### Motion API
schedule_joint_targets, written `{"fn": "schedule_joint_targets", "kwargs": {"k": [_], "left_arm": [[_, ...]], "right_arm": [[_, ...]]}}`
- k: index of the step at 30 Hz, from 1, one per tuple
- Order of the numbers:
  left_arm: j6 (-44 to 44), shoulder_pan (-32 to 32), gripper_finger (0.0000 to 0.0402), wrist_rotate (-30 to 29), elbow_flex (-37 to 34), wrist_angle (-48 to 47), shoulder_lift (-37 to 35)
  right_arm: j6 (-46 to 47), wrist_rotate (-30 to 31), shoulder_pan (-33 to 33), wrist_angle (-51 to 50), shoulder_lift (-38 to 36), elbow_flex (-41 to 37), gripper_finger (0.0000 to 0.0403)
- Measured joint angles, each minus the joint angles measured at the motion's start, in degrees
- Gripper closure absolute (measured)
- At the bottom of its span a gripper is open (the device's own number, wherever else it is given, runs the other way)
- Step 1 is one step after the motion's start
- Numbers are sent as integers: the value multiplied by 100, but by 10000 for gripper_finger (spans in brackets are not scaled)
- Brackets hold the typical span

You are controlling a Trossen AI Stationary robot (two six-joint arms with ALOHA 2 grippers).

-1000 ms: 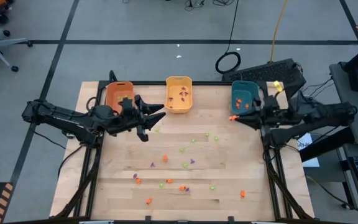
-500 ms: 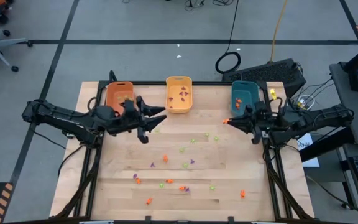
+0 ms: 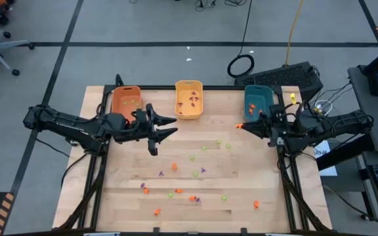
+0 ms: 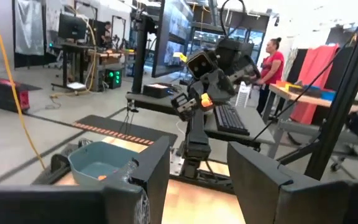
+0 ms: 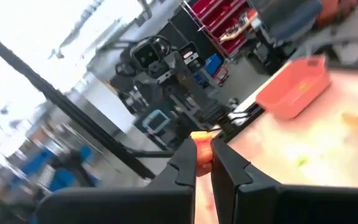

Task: Sort Halloween decoration
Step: Put the orange skeleton toy into the blue bin

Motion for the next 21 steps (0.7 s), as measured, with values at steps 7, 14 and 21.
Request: {"fn": "schedule_joint_targets", "kwargs": {"k": [7, 14, 21], "left_arm": [[12, 0, 237, -46, 0, 12, 0], [8, 0, 237, -66, 0, 12, 0], [5, 0, 237, -72, 0, 10, 0]], "right_arm": [[1379, -22, -6, 4, 0, 0, 397], [2076, -22, -6, 3, 2, 0, 397], [1809, -22, -6, 0, 2, 0, 397]]}}
